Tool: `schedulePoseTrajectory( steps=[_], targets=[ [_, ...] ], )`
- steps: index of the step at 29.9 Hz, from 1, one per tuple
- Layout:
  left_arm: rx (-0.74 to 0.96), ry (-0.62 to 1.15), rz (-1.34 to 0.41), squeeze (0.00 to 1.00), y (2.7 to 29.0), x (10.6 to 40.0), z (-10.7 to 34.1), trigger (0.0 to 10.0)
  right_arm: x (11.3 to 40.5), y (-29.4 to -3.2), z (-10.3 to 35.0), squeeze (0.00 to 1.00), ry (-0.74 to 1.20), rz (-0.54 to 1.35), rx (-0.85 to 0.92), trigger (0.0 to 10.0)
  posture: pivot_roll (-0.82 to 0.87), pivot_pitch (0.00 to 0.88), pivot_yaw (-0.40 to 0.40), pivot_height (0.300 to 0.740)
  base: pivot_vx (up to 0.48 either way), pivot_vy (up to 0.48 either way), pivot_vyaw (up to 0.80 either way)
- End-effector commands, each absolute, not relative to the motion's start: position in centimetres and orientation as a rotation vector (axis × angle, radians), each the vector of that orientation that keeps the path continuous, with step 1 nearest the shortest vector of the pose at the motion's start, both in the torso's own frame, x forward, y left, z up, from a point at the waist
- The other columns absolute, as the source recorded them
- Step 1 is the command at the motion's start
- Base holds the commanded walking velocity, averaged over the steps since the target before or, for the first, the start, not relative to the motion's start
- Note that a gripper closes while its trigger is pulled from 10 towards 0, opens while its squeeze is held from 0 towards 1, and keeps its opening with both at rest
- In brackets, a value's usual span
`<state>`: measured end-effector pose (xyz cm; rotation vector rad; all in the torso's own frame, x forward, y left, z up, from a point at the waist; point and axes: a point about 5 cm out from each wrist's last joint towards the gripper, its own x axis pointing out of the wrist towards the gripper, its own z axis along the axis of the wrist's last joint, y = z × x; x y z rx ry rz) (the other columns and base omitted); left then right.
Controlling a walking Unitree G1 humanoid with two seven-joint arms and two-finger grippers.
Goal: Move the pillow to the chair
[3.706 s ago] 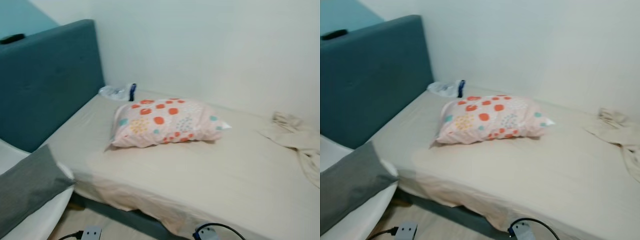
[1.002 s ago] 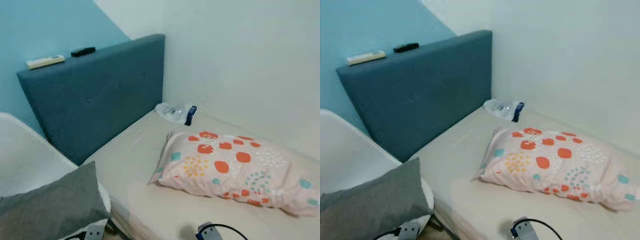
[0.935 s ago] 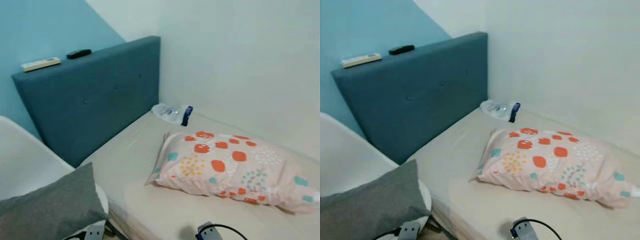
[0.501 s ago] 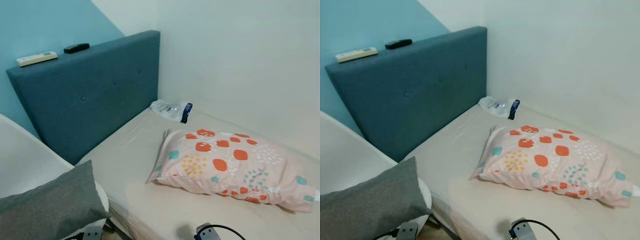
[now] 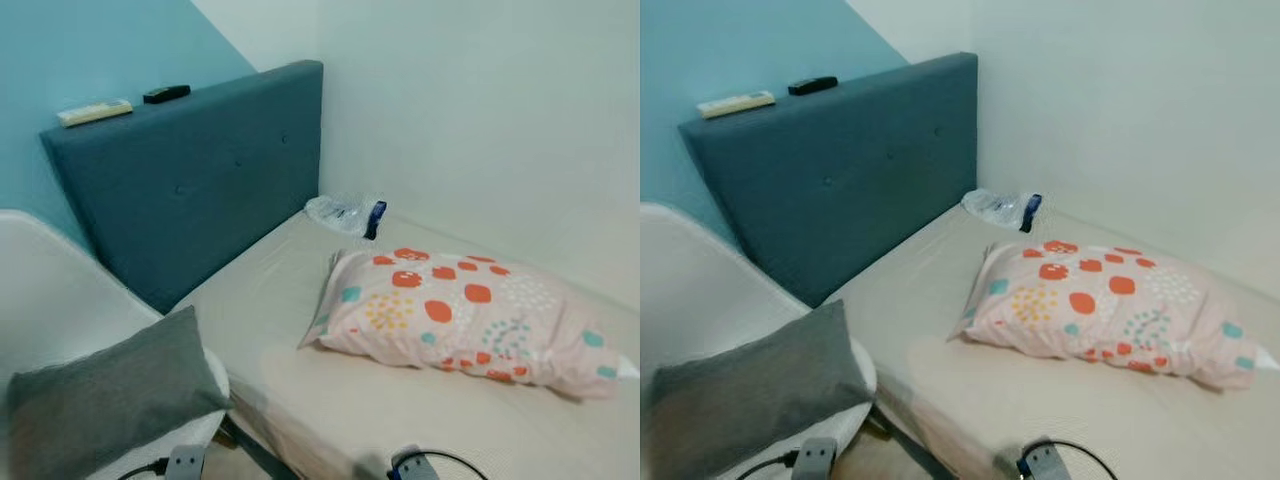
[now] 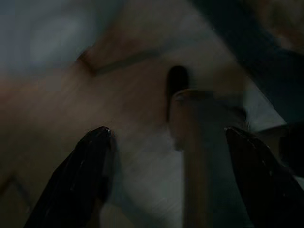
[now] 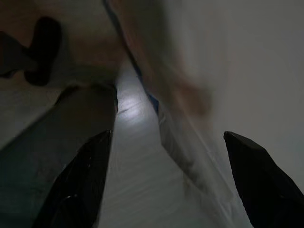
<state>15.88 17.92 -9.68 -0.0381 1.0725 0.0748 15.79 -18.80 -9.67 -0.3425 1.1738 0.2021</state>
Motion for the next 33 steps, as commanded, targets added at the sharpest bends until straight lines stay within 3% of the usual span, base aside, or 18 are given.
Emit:
schedulePoseTrajectory(
  steps=[1, 27, 33],
  targets=[
    [-0.042, 1.086, 0.084, 0.00, 18.1, 15.5, -9.8, 10.0, 16.0, -18.5, -9.6, 0.00, 1.165, 0.201, -0.334, 10.0, 0.06, 0.000, -0.033, 0.740, 0.000, 0.000, 0.00],
    [-0.017, 1.082, 0.064, 0.00, 18.1, 15.5, -9.8, 10.0, 16.0, -18.6, -9.6, 0.00, 1.159, 0.191, -0.324, 10.0, 0.05, 0.000, -0.032, 0.740, 0.000, 0.000, 0.00],
    [-0.033, 1.082, 0.073, 0.00, 18.2, 15.2, -9.9, 10.0, 19.2, -18.5, -8.1, 0.00, 1.018, 0.064, -0.165, 10.0, 0.05, 0.000, -0.028, 0.740, 0.000, 0.000, 0.00]
  ],
)
